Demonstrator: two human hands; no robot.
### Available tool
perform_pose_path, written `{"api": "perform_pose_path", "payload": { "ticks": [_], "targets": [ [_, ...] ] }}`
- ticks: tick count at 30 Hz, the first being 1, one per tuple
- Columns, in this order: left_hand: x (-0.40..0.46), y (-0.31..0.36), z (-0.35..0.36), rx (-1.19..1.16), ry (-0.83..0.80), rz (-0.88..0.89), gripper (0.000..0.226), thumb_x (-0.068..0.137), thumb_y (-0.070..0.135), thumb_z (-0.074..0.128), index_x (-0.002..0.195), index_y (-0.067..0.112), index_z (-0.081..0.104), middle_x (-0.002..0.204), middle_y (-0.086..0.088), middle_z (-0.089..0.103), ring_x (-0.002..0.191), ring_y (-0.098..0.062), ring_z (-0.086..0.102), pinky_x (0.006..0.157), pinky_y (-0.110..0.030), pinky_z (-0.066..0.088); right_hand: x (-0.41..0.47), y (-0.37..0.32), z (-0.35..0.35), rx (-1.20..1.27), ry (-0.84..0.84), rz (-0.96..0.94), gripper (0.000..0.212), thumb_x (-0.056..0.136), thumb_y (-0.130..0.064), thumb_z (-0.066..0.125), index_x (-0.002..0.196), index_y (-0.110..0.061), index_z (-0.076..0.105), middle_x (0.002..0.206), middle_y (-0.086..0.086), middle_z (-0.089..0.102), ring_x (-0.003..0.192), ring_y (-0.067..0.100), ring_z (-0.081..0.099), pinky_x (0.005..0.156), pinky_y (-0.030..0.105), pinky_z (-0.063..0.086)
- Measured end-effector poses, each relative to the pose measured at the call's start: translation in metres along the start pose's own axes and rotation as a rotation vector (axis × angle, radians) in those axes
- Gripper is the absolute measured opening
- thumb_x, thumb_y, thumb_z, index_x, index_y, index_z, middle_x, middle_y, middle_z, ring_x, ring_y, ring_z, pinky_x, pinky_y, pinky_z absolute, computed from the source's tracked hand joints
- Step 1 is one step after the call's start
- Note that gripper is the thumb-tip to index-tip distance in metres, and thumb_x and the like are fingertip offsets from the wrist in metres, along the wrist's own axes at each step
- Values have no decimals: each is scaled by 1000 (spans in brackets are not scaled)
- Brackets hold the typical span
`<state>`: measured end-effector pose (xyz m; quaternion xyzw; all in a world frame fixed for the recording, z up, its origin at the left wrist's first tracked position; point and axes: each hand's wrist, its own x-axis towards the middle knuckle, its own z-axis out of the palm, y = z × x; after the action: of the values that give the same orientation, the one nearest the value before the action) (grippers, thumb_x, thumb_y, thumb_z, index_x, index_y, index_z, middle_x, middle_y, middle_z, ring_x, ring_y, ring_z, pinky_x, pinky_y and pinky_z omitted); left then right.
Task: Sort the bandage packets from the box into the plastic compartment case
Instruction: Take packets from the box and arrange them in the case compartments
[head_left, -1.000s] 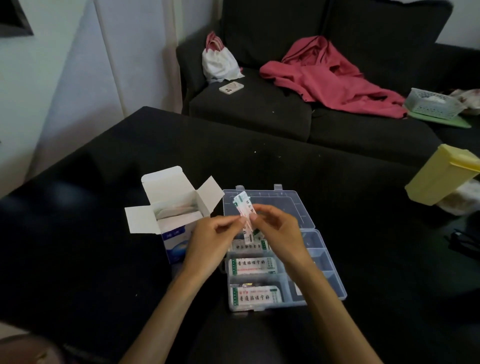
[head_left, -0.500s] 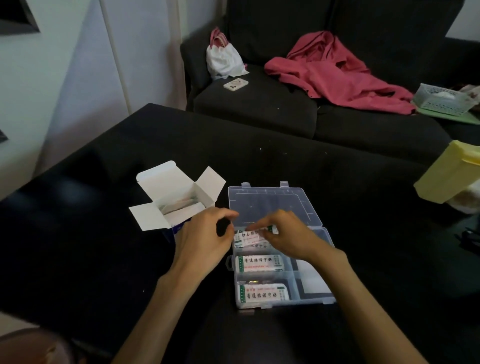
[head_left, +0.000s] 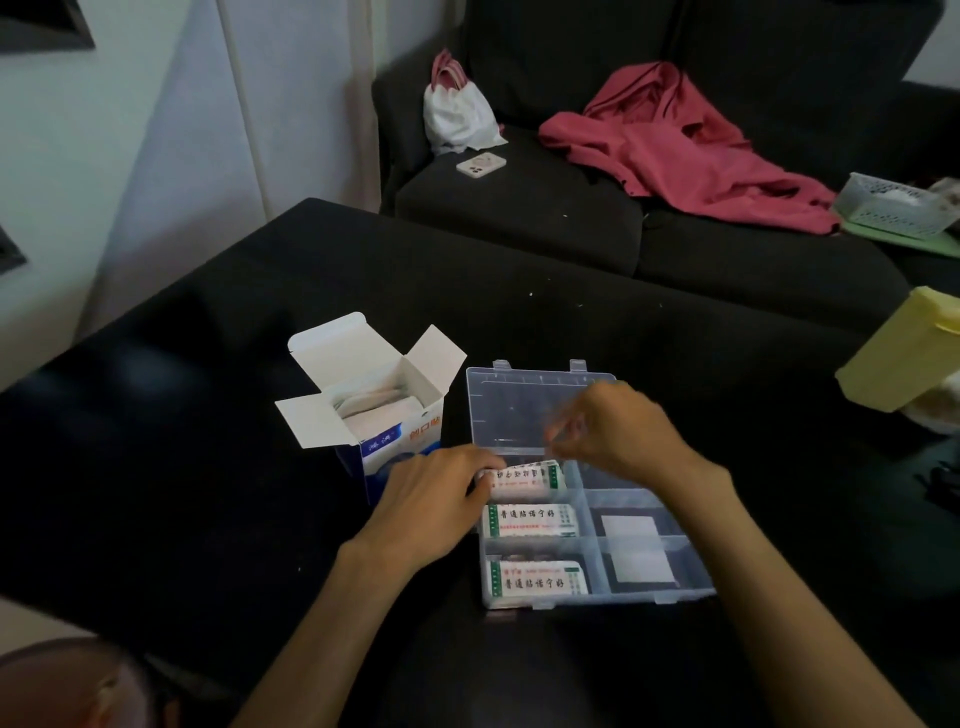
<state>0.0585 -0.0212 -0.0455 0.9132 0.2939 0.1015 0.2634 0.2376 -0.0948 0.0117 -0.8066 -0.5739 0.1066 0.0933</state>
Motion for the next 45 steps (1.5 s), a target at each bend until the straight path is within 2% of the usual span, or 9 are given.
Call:
{"api": "perform_pose_path", "payload": {
  "ticks": [4, 10, 17, 21, 26, 30, 34, 38, 45],
  "targets": [
    [1, 2, 1, 34, -17, 16, 25, 98, 33, 44, 121, 35, 55, 125, 15, 57, 105, -2, 58, 90, -29, 50, 6, -1, -7, -156, -224, -19, 16, 85, -28, 66, 101, -27, 68, 112, -6, 66, 99, 11, 60, 86, 30, 51],
    [1, 5, 1, 51, 2, 34, 23, 99, 31, 43, 116, 32, 58, 120, 12, 61, 100, -3, 60, 84, -27, 53, 8, -6, 14, -213, -238, -43, 21, 85, -29, 67, 104, -22, 69, 117, -3, 65, 102, 17, 62, 88, 31, 51],
    [3, 5, -1, 27, -22, 33, 24, 100, 31, 41, 119, 32, 56, 123, 11, 60, 104, -3, 59, 85, -23, 50, 18, 1, 5, -63, -235, 257, 17, 86, -30, 64, 93, -15, 66, 92, 1, 67, 80, 15, 62, 78, 30, 54],
    [4, 5, -1, 31, -23, 23, 23, 100, 31, 41, 116, 32, 58, 121, 12, 61, 102, -3, 59, 80, -18, 46, 18, -9, -9, 176, -575, 487, 20, 94, -19, 51, 77, -9, 56, 60, 1, 51, 47, 7, 40, 45, 15, 36],
    [5, 7, -2, 41, 3, 3, 25, 99, 31, 42, 119, 32, 57, 116, 10, 64, 99, -5, 61, 81, -25, 52, 19, -10, -12, 398, -764, 564, 18, 96, -9, 40, 101, 0, 55, 59, 2, 52, 39, 4, 34, 38, 13, 30],
    [5, 7, 0, 33, 5, -6, 26, 99, 30, 43, 121, 33, 57, 119, 11, 63, 102, -5, 60, 79, -21, 46, 22, -13, -10, 400, -827, 563, 17, 96, -7, 40, 99, -1, 55, 61, 2, 51, 37, 3, 33, 37, 12, 28],
    [5, 7, -1, 14, -3, -5, 27, 99, 29, 44, 121, 35, 57, 121, 13, 62, 104, -4, 59, 80, -20, 43, 20, -10, -11, 181, -656, 492, 18, 94, -16, 51, 84, -6, 61, 58, -1, 55, 44, 4, 40, 45, 12, 36],
    [5, 6, -1, -46, 16, -41, 28, 96, 28, 49, 122, 35, 57, 118, 13, 64, 103, -6, 60, 87, -26, 50, 15, 3, 7, -120, -197, 322, 13, 79, -28, 72, 89, -19, 70, 86, -3, 69, 75, 12, 64, 80, 33, 55],
    [6, 5, 0, -78, 32, -70, 22, 93, 29, 55, 114, 36, 62, 114, 13, 66, 100, -4, 60, 86, -27, 51, 0, -5, 17, -127, -34, 17, 12, 76, -36, 74, 84, -28, 71, 104, -8, 66, 87, 9, 59, 78, 27, 52]
  ]
}}
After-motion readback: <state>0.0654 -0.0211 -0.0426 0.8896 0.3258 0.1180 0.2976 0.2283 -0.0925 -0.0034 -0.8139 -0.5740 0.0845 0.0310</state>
